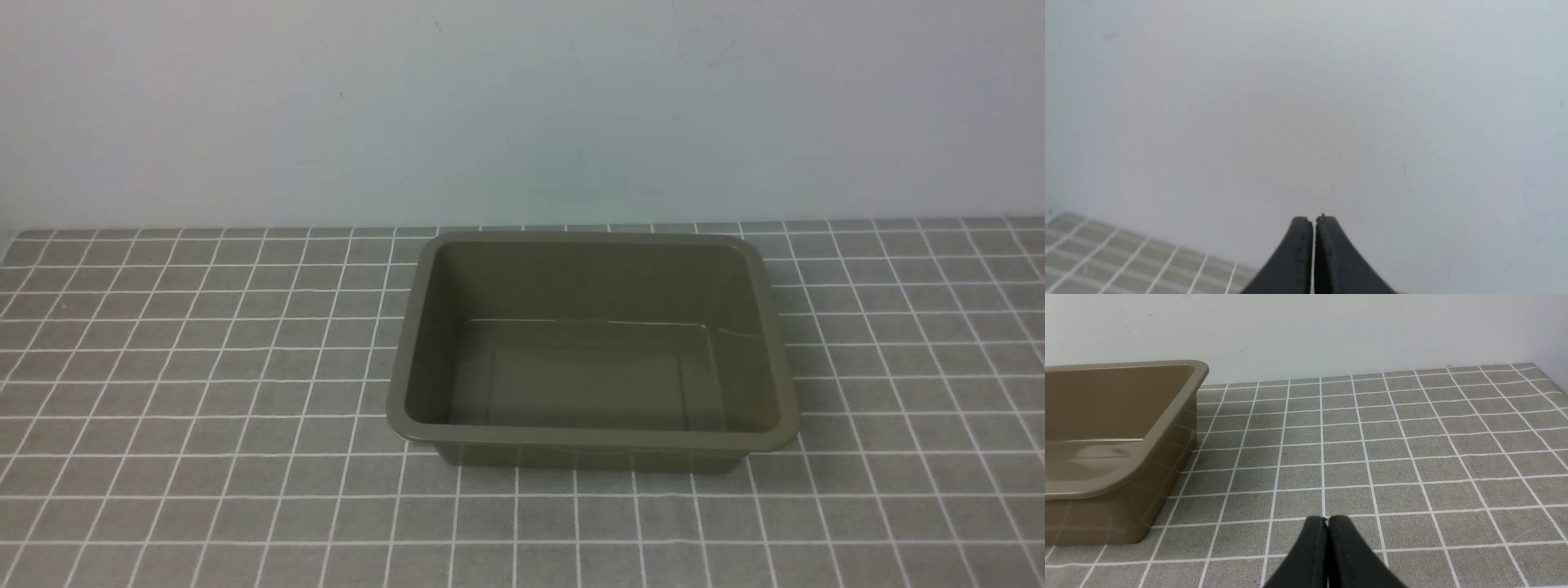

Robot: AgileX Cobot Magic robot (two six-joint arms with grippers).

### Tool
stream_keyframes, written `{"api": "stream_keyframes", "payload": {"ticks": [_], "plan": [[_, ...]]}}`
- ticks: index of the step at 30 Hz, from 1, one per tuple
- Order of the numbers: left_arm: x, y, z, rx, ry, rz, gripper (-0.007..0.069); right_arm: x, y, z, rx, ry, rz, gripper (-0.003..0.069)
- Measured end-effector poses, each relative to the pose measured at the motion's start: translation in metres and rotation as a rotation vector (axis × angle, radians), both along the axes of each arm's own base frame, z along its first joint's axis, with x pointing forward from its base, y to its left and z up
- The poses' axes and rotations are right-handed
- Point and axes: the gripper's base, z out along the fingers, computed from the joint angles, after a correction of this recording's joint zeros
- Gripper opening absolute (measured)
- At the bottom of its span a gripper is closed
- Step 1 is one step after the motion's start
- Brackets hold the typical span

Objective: Put the table tennis balls into the box on the grey coffee tablecloth.
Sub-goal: 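Reach for and grasp a ping pong ball on the table beside the basket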

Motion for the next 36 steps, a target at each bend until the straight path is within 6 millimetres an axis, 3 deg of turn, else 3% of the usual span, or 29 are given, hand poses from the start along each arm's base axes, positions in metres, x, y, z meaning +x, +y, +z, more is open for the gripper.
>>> {"api": "stream_keyframes", "payload": {"ticks": [6,8,12,14,17,18,20,22,23,24,25,29,32,36], "plan": [[-0.007,0.006,0.015,-0.128,-0.19,0.021,-0.0005,0.0,0.0,0.0,0.0,0.0,0.0,-0.0009],[-0.005,0.005,0.026,-0.162,-0.168,-0.003,-0.0005,0.0,0.0,0.0,0.0,0.0,0.0,-0.0009],[0.019,-0.007,0.057,-0.143,0.185,-0.104,-0.0005,0.0,0.0,0.0,0.007,0.0,-0.001,-0.0009],[0.038,-0.014,0.062,-0.079,0.437,-0.151,-0.0005,0.0,0.0,0.0,0.01,0.0,-0.002,-0.0009],[0.084,-0.025,0.064,0.065,0.896,-0.249,-0.0005,0.0,0.0,0.0,0.011,-0.001,-0.002,-0.0009],[0.087,-0.025,0.06,0.073,0.93,-0.256,-0.0005,0.0,0.0,0.0,0.011,-0.001,-0.002,-0.0009],[0.127,-0.03,0.052,0.174,1.171,-0.345,-0.0005,0.0,0.0,0.0,0.013,-0.001,-0.002,-0.0009],[0.158,-0.033,0.037,0.204,1.293,-0.402,-0.0005,0.0,0.0,0.0,0.013,-0.001,-0.002,-0.0009],[0.162,-0.034,0.038,0.206,1.294,-0.407,-0.0005,0.0,0.0,0.0,0.013,-0.001,-0.002,-0.0009],[0.187,-0.037,0.022,0.202,1.363,-0.454,-0.0005,0.0,0.0,0.0,0.014,-0.001,-0.002,-0.0009],[0.187,-0.037,0.022,0.202,1.363,-0.454,-0.0005,0.0,0.0,0.0,0.014,-0.001,-0.002,-0.0009],[0.24,-0.055,-0.016,0.241,1.397,-0.549,-0.0005,0.0,0.0,0.0,0.014,-0.001,-0.002,-0.0009],[0.254,-0.066,-0.026,0.247,1.392,-0.572,-0.0005,0.0,0.0,0.0,0.014,-0.001,-0.002,-0.0009],[0.281,-0.096,-0.039,0.292,1.377,-0.63,-0.0005,0.0,0.0,0.0,0.014,-0.001,-0.002,-0.0009]]}}
